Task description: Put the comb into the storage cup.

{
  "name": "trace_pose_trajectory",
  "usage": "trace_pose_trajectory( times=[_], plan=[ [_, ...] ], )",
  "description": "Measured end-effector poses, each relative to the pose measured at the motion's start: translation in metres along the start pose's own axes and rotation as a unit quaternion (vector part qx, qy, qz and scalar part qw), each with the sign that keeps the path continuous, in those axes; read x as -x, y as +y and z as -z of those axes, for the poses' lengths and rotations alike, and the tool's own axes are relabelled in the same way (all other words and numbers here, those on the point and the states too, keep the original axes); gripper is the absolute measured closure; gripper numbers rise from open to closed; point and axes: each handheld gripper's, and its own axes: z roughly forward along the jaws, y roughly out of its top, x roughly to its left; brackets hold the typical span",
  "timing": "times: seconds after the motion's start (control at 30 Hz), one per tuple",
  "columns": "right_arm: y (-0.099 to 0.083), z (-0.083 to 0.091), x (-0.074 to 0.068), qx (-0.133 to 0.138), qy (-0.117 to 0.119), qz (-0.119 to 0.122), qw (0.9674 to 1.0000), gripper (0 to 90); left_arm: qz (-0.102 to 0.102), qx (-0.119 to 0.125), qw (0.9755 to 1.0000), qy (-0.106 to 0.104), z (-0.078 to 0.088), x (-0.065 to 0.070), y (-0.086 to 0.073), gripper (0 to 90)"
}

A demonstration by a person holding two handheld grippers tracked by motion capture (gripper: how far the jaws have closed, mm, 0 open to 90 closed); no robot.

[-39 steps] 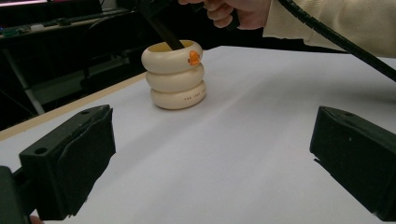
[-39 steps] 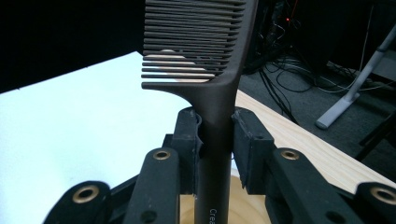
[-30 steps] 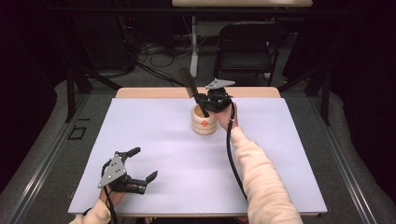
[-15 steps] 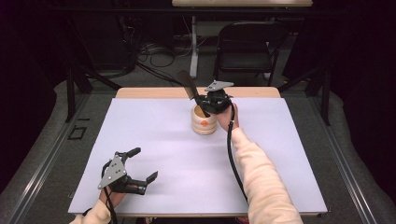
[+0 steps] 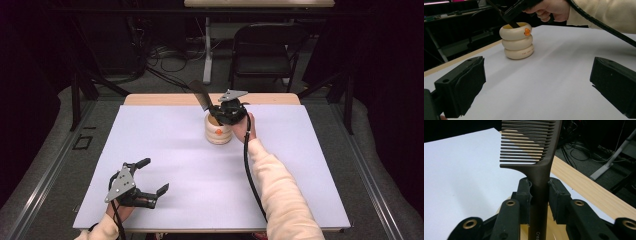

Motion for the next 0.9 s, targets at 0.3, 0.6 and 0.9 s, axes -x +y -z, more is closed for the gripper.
trace_pose_trajectory(
  times=[0.3,0.6,0.9],
  plan=[
    [-0.0025,-0.0017,0.0011,-0.015,-0.002,0.008,0.9999,72.2,0.000,0.000,1.0000,-0.001,-0.0004,0.0001,-0.0002,0.2],
    [-0.0048,-0.0033,0.0018,-0.027,-0.004,0.009,0.9996,72.2,0.003,0.001,1.0000,0.000,-0.0005,-0.0001,-0.0004,0.2],
    [-0.0073,-0.0056,-0.0036,-0.045,-0.001,0.021,0.9987,72.0,0.002,0.000,1.0000,-0.002,-0.0008,0.0002,-0.0002,0.2]
  ],
)
